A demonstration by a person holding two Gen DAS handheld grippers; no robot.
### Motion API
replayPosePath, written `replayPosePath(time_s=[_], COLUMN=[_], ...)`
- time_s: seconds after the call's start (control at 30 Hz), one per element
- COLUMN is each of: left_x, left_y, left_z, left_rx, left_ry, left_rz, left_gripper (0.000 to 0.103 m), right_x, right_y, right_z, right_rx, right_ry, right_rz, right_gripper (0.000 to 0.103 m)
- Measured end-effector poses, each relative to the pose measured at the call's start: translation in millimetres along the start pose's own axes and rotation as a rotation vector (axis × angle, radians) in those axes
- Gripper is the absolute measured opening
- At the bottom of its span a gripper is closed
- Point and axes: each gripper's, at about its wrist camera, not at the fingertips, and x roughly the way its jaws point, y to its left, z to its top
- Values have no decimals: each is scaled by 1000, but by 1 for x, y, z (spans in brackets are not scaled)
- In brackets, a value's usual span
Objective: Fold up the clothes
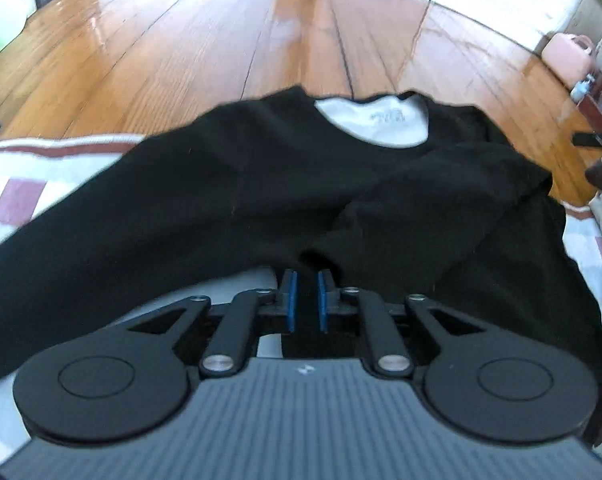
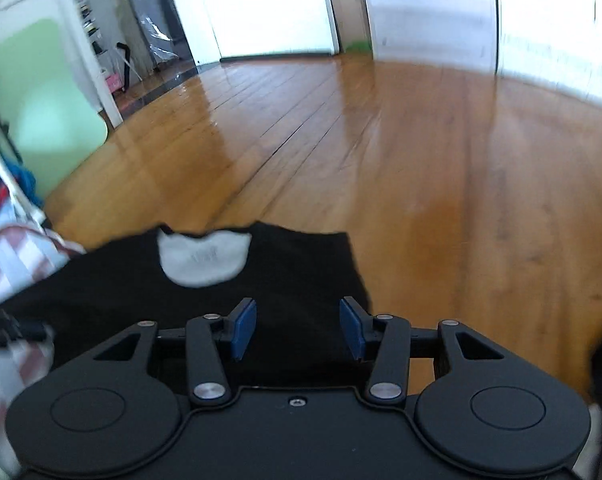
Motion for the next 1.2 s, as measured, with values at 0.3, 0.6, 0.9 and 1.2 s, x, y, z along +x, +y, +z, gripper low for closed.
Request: replayPosePath(time_s=[0.3,0.6,0.9,1.2], left_x=[30,48,-19,2], left_y=[-14,-51,-29,0], left_z=[17,7,28,-17], left_rx=[88,302,52,-107], left_ry=[-41,-22,-219,22], left_rz=[-89,62,100,-66], left_gripper=[36,4,4,4], right_x=[136,121,138,109], right_y=[-14,-41,-109,-39], right_z=[41,41,26,34], right_rx=[163,212,555,21], right_ry=[278,80,135,88], right_rz=[-227,-169,-26,-175], right_gripper=[51,4,4,44])
